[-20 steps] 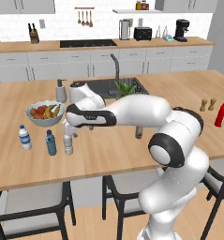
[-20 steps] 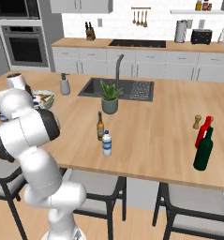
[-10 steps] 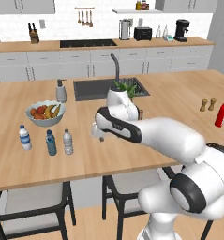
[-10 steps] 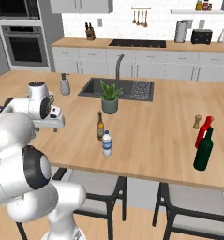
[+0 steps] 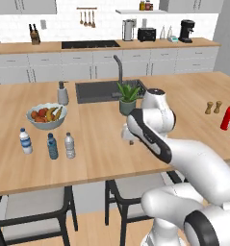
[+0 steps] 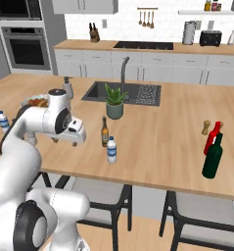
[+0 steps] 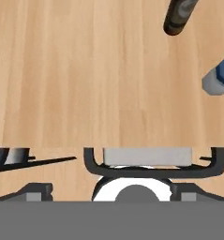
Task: Move the plastic bottles in the middle to the plastics group, and the glass bottles in the middle to the glass group.
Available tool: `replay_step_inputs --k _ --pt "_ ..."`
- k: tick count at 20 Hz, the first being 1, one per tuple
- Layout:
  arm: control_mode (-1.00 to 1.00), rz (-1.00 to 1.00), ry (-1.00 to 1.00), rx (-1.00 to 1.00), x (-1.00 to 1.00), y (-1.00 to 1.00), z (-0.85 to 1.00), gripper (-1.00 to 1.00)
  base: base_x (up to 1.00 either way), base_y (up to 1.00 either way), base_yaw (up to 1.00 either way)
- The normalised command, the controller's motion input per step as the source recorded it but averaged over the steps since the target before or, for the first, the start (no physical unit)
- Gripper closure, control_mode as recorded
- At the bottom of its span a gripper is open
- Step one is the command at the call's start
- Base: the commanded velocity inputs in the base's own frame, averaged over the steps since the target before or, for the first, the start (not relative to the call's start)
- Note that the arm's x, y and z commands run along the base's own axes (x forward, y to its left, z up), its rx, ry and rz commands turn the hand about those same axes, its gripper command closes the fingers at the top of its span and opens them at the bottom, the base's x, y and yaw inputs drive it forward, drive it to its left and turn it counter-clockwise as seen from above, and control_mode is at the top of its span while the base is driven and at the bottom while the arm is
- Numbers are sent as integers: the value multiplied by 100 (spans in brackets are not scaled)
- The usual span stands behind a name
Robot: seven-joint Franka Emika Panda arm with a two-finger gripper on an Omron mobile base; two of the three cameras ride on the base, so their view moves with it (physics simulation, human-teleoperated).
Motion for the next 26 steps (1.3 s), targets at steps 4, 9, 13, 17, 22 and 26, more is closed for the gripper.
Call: replay_step_inputs --k 4,9,13,17,22,26 --pt "-100 -19 4 -9 -5 -86 38 -100 0 0 0" --pt "-100 -12 0 -9 0 -80 30 -100 0 0 0" --pt "-100 -3 -2 -2 0 -97 11 -100 0 0 0" --pt "-100 0 -3 2 5 -83 0 -100 0 0 0" --pt "-100 2 0 0 21 -21 0 -100 0 0 0" --pt "-100 4 0 0 30 13 0 -100 0 0 0"
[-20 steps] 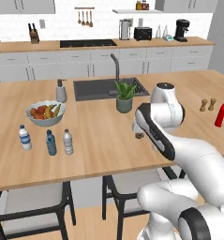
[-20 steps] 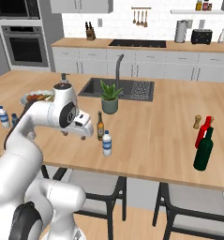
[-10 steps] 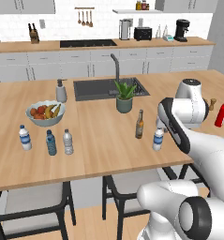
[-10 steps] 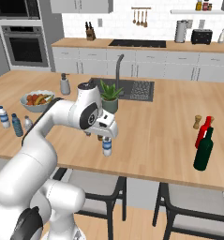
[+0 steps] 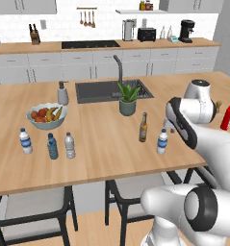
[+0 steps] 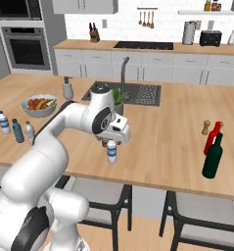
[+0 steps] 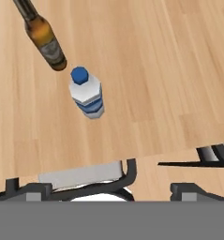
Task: Move the plastic bottles in the middle to the plastics group, and the glass bottles in the middle to the glass group.
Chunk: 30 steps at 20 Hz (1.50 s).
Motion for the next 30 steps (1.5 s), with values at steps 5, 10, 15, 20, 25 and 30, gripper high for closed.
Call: replay_step_inputs --k 5,10,15,20,25,30 --pt "-100 2 -1 0 21 25 0 -100 0 0 0" --pt "-100 4 -5 0 36 13 -25 -100 0 0 0" --pt "-100 6 -5 0 31 2 -26 -100 0 0 0" --pt "-100 8 -5 0 40 0 -7 -100 0 0 0" --pt "-100 7 -2 0 28 -1 0 -100 0 0 0" --pt "-100 4 0 0 0 -3 -6 -100 0 0 0"
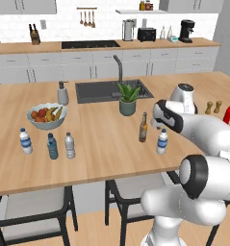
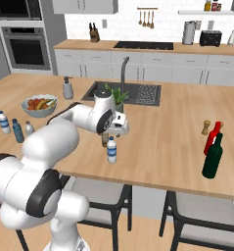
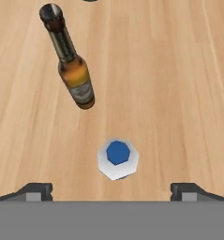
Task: Move the plastic bottles in the middle to the plastics group, and the glass bottles in the middle to the glass group.
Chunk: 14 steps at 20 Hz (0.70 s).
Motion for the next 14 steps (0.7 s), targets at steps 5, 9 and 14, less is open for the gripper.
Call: replay_step_inputs --k 5,9,14 --pt "-100 4 0 0 3 0 -31 -100 0 0 0" --pt "-100 4 0 0 13 0 -22 -100 0 0 0" --pt "-100 3 3 0 12 0 -5 -100 0 0 0"
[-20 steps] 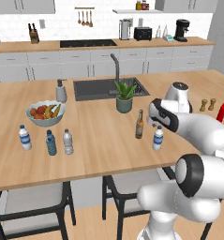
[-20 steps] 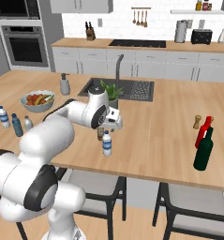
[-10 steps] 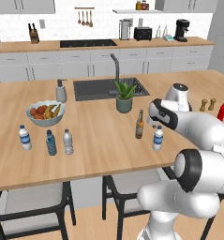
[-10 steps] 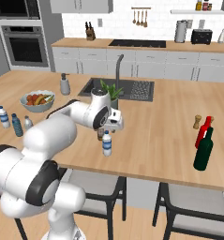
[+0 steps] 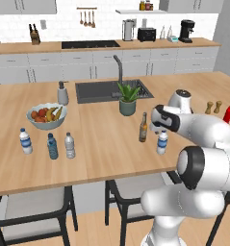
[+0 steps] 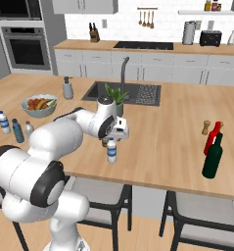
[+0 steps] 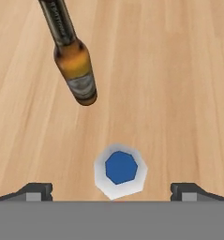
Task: Move the plastic bottles in the middle to the plastics group, and the glass bottles in the middle to the glass group.
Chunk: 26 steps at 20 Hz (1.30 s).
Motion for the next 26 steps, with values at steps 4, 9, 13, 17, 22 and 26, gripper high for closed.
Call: replay_step_inputs --k 4,9,13,17,22,26 --pt "-100 2 4 0 22 0 0 -100 0 0 0" --pt "-100 3 2 0 11 -1 -1 -100 0 0 0" --pt "-100 2 2 0 0 -6 -1 -100 0 0 0" --pt "-100 0 0 0 0 -7 0 -100 0 0 0" --pt "-100 0 1 0 0 -3 -16 -100 0 0 0" --pt "-100 5 0 0 0 0 -24 -100 0 0 0"
